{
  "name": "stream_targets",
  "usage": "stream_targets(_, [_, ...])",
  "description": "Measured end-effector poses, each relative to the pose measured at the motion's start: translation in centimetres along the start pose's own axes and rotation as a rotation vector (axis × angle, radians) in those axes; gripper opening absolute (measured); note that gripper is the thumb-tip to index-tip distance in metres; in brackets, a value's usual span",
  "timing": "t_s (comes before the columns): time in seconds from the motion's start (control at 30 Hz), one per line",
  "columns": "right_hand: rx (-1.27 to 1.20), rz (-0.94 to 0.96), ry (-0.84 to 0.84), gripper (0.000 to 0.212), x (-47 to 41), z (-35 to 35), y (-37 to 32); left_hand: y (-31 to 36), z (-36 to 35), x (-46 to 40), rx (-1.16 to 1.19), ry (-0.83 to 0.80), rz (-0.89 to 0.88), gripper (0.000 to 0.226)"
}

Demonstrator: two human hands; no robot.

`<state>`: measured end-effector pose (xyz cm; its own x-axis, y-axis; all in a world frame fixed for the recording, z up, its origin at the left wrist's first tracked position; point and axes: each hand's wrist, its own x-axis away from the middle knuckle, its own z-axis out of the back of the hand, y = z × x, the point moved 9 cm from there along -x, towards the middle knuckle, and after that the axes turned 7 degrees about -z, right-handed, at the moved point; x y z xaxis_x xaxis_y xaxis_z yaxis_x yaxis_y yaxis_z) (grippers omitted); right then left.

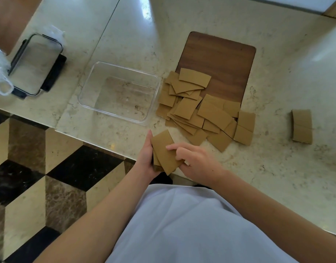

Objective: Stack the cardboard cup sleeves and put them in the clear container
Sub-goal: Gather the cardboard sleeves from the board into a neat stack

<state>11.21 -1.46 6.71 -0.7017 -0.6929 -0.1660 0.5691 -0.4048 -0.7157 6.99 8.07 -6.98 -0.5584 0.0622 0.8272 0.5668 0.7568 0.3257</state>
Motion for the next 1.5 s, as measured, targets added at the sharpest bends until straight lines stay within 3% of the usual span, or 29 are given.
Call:
stream_targets(0.1, [-0.066, -0.139, 0.007, 0.011, 0.5, -0.2, 1.6, 0.6, 0.3, -0.4, -0.011, 0.045, -0.079, 0.075])
stream_targets(0.23, [-0.156, -0.295, 0.022, 0.018, 1.0, -0.2, 3.1, 0.9, -0.6, -0.5, -0.02, -0.026, -0.135, 0.068])
stream_targets(0.37, [-0.095, -0.289, -0.012, 0.023, 1.3, 0.0, 3.1, 0.8, -1.3, -0.6, -0.032, -0.054, -0.16, 0.061])
stream_targets(0.5, [-0.027, -0.249, -0.065, 0.031, 1.5, 0.2, 2.7, 0.3, -1.7, -0.4, -0.081, -0.043, -0.145, 0.031])
stream_targets(0.6, [0.005, -0.311, -0.118, 0.035, 1.3, 0.1, 3.2, 0.0, -2.2, -0.3, -0.09, -0.061, -0.142, 0.024])
stream_targets(0.77, [0.064, -0.441, 0.169, 0.012, 0.7, 3.4, 3.8, -0.2, -2.9, 0.1, -0.227, -0.041, -0.199, 0.04])
stream_targets(0.83, [0.039, -0.6, 0.171, 0.017, 0.8, 3.6, 5.0, 0.6, -2.9, 0.1, -0.367, -0.015, -0.308, 0.041])
stream_targets(0.97, [-0.345, -1.191, -0.091, 0.039, 2.3, 0.8, 8.9, 1.4, -4.7, 0.9, -0.571, -0.056, -0.489, 0.041])
stream_targets(1.03, [-0.545, -1.336, -0.188, 0.036, 2.4, -0.5, 8.9, 1.3, -5.7, 1.3, -0.636, -0.081, -0.537, 0.046])
stream_targets(1.1, [-0.803, -1.342, -0.16, 0.044, 1.8, -1.0, 8.2, 1.0, -6.2, 1.3, -0.599, -0.108, -0.504, 0.059])
stream_targets(1.17, [-1.18, -1.263, -0.148, 0.066, 1.5, -1.5, 7.3, 1.2, -5.9, 1.3, -0.528, -0.098, -0.424, 0.076])
stream_targets(1.23, [-1.457, -1.143, -0.17, 0.087, 1.4, -1.0, 6.7, 1.4, -5.6, 1.1, -0.466, -0.138, -0.371, 0.072])
stream_targets(1.27, [-1.504, -1.116, -0.158, 0.087, 1.6, -0.5, 7.1, 1.4, -5.9, 1.0, -0.439, -0.181, -0.36, 0.064])
stream_targets(1.37, [-1.297, -1.195, 0.043, 0.058, 3.9, 1.2, 11.5, 0.2, -7.1, 1.1, -0.363, -0.275, -0.288, 0.056])
stream_targets(1.5, [-0.409, -1.457, 0.621, 0.043, 11.3, 8.2, 19.9, -1.9, -8.3, 0.3, -0.252, -0.312, -0.164, 0.039])
